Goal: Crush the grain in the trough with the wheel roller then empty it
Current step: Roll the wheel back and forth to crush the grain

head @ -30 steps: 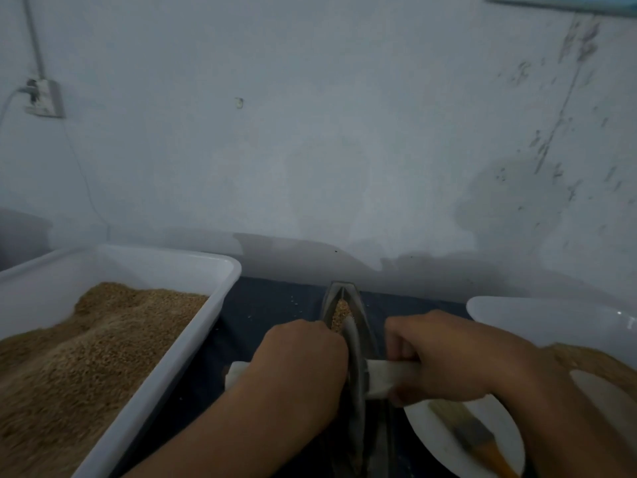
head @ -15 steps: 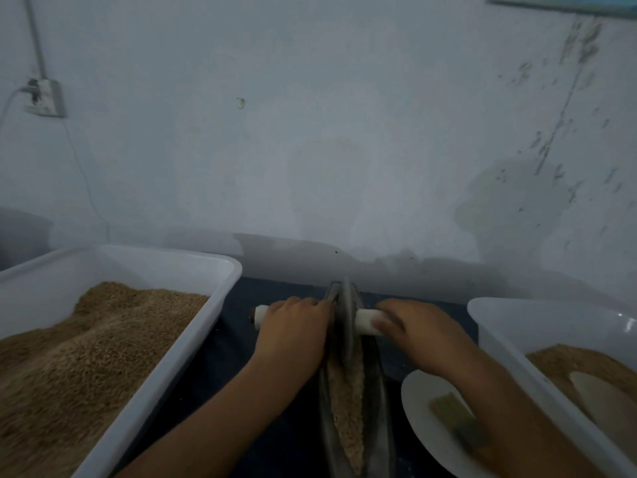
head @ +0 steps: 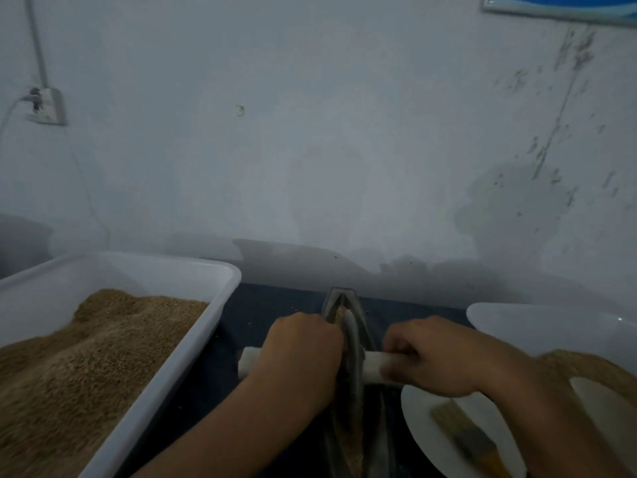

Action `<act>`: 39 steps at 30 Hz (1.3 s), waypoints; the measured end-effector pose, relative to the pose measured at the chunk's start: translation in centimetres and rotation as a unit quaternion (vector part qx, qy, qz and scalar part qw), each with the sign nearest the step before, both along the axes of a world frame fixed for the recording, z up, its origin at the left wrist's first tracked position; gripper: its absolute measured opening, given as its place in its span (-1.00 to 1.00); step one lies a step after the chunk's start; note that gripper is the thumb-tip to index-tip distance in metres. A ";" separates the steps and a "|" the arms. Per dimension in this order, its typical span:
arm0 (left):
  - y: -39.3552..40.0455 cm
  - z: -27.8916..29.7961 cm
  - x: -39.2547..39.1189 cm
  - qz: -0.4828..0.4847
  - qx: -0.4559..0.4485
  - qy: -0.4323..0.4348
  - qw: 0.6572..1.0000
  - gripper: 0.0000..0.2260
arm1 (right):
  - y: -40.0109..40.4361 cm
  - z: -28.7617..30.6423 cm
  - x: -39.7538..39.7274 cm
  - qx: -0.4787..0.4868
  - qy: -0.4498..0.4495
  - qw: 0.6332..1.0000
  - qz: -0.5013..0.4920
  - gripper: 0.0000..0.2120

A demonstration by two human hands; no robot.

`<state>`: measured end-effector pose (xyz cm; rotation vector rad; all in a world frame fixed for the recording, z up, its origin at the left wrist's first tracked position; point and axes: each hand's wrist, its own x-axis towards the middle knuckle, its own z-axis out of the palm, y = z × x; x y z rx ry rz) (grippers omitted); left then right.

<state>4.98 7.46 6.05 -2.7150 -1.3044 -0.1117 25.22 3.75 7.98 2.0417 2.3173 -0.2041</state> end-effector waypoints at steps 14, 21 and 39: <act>-0.3 0.4 -0.7 0.010 -0.025 -0.008 1.000 -0.67 | -0.3 0.3 -0.5 -0.002 -0.005 1.000 0.010 -0.85; 3.6 -3.3 0.8 0.018 0.075 -0.100 0.992 -0.74 | 4.2 -4.7 1.8 0.167 0.074 0.981 -0.066 -0.78; -0.9 0.6 -0.4 -0.005 0.025 -0.005 1.000 -0.65 | -0.8 0.6 0.2 -0.019 0.030 0.999 0.040 -0.83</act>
